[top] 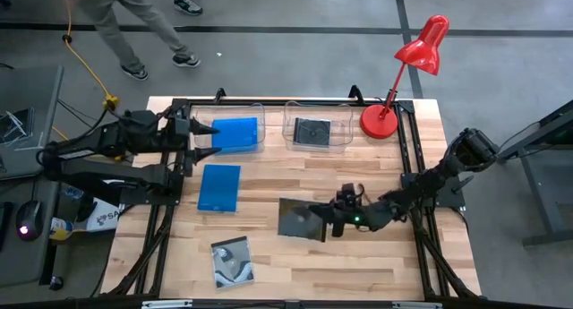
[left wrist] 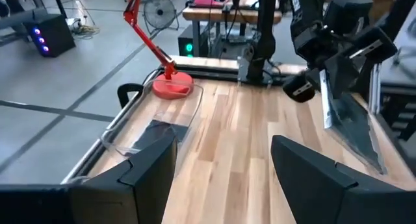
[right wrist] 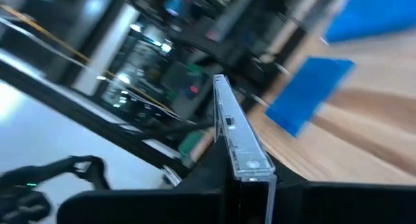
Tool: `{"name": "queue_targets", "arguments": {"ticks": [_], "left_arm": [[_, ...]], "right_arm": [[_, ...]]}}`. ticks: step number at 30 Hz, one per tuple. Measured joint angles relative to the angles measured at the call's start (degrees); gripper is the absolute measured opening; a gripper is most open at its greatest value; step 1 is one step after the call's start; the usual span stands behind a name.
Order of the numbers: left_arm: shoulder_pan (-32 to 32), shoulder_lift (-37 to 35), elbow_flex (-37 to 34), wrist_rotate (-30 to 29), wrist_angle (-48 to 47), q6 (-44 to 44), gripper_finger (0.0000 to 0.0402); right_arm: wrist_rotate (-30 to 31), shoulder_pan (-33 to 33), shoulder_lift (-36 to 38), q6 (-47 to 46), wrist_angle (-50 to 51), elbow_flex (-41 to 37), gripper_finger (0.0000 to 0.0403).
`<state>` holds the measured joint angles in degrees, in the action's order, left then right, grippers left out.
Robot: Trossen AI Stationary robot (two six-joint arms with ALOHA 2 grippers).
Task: Pick & place jewel cases by type
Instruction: Put the right black CD case into the right transparent bin
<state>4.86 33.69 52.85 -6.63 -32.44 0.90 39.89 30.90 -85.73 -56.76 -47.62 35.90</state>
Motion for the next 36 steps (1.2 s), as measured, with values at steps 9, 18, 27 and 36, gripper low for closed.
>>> {"name": "queue_targets", "arguments": {"ticks": [9,18,27,36], "left_arm": [[0.0,-0.9,-6.6,1.6,11.2,4.2,0.0248],[0.0,-0.4,-10.5,2.5,16.7,8.6,0.0248],[0.0,0.5,-15.5,3.9,25.6,10.9,0.0248],[0.0,0.6,-17.5,3.4,29.6,10.9,0.0248]], "right_arm": [[-7.5,-2.4,0.0,15.8,-17.9,0.0,0.0002],[-14.5,-4.4,4.7,25.1,-21.2,0.0,0.0002],[-18.0,-6.4,15.6,32.8,-9.8,0.0,0.0002],[-20.6,-10.1,22.6,35.4,14.2,7.7,0.0002]]}}
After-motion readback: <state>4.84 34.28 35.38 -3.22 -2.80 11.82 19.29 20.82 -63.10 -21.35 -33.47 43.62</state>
